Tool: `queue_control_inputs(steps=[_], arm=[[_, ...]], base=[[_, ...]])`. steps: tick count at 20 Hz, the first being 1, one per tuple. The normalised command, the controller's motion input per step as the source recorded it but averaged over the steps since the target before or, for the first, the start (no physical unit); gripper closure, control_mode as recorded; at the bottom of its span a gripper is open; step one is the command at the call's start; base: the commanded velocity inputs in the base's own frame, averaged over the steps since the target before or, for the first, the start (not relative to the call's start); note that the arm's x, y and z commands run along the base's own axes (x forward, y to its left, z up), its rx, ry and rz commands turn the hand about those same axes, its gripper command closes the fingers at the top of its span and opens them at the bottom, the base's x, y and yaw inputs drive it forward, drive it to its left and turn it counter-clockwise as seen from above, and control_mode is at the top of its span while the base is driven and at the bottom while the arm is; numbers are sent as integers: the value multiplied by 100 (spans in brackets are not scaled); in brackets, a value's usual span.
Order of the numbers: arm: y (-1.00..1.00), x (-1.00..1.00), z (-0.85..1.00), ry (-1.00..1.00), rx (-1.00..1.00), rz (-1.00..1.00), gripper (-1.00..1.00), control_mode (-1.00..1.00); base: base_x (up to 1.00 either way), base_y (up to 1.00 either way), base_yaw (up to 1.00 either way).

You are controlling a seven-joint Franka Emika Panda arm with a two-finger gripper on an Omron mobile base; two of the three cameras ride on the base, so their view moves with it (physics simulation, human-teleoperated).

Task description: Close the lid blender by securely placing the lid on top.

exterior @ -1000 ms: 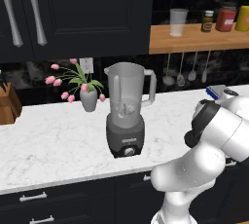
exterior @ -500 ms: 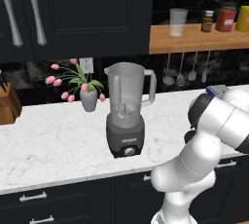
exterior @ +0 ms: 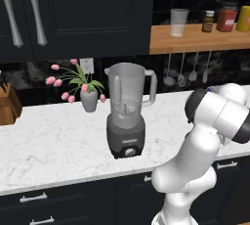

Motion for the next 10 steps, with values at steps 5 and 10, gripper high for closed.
queue_control_inputs(steps=[5,10], arm=[[0,9,-20,0,0,0,100,-100],[0,0,-3,0,0,0,100,-100]], base=[[0,0,0],[0,0,0]])
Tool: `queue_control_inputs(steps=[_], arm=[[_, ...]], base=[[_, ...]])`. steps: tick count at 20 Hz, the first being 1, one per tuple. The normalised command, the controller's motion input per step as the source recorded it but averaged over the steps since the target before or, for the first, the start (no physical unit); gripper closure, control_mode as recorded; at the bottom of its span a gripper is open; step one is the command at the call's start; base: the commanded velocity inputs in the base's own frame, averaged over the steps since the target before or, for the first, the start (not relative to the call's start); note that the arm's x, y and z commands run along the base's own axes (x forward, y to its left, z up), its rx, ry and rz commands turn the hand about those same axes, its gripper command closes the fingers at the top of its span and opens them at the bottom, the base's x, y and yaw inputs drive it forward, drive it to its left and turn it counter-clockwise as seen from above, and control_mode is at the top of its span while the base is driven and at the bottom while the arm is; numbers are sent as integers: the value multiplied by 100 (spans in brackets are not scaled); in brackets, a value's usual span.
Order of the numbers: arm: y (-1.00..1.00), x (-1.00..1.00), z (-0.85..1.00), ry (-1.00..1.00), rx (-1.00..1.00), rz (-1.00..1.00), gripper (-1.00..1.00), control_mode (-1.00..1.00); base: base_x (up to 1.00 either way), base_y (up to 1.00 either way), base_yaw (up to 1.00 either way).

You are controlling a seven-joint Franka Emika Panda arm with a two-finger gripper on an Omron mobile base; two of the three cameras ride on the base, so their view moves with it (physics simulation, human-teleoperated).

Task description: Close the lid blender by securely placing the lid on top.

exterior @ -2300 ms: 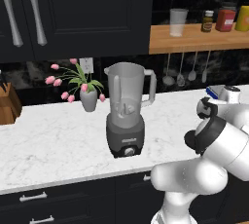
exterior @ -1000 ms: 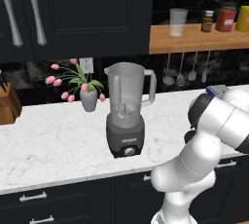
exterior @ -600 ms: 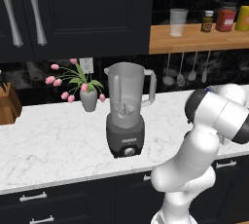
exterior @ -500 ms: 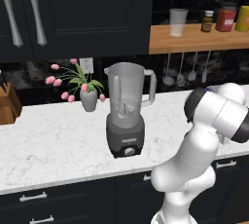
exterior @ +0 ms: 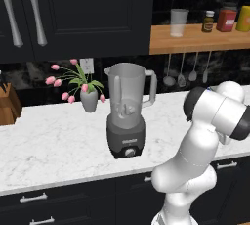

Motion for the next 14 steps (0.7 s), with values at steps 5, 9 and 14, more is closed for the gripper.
queue_control_inputs(steps=[5,9,14], arm=[[0,0,0,0,0,0,100,-100],[0,-3,0,0,0,0,100,-100],[5,-22,21,0,0,0,100,-100]], base=[[0,0,0],[0,0,0],[0,0,0]])
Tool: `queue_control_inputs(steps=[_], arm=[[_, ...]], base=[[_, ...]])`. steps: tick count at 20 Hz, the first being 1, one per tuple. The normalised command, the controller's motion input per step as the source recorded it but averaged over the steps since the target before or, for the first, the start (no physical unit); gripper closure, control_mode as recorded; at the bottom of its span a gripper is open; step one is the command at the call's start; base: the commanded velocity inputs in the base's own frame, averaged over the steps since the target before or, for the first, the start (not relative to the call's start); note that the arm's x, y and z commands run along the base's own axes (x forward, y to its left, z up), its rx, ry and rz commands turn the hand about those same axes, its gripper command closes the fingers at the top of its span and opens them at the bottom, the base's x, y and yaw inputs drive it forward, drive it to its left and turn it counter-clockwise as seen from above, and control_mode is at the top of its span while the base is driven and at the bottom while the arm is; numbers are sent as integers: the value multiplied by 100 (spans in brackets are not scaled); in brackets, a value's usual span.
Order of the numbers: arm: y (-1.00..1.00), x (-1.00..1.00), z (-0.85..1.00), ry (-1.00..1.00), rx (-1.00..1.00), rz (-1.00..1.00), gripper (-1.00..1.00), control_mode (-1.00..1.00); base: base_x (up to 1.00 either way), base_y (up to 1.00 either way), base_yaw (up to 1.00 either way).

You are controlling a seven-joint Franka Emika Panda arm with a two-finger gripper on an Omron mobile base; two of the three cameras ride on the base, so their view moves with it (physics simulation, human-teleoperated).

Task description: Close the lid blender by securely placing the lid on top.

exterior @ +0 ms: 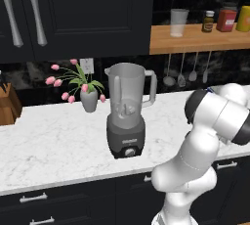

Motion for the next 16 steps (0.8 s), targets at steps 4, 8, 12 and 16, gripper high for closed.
queue_control_inputs(steps=[4,8,12,16], arm=[[20,-25,47,0,-2,0,100,-100],[14,-22,71,0,0,0,100,-100],[13,-29,84,0,0,0,100,-100],[12,-33,83,0,1,-2,100,-100]], base=[[0,0,0],[0,0,0],[0,0,0],[0,0,0]])
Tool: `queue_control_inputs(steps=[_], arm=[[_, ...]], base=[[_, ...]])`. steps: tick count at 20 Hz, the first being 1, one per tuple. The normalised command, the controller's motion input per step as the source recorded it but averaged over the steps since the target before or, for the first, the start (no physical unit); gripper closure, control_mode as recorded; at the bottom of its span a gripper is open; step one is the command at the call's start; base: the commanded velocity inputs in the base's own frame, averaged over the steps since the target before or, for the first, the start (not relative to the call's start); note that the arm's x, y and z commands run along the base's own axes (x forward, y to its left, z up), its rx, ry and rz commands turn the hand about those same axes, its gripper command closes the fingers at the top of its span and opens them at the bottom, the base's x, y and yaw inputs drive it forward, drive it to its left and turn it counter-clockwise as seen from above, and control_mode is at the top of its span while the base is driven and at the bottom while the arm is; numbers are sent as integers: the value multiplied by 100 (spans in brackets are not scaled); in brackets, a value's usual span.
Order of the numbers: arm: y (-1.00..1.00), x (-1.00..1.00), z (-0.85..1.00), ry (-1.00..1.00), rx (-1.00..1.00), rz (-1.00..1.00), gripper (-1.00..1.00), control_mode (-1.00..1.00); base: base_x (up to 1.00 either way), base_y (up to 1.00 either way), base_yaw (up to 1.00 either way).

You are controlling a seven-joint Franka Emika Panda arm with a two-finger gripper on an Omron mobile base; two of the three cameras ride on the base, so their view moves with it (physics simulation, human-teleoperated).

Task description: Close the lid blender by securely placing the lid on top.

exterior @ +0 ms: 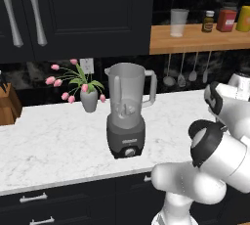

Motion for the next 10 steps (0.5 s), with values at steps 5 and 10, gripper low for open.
queue_control_inputs(steps=[5,10], arm=[[21,-19,71,0,1,-7,100,-100],[31,-1,62,0,3,-16,100,-100]], base=[[0,0,0],[0,0,0]])
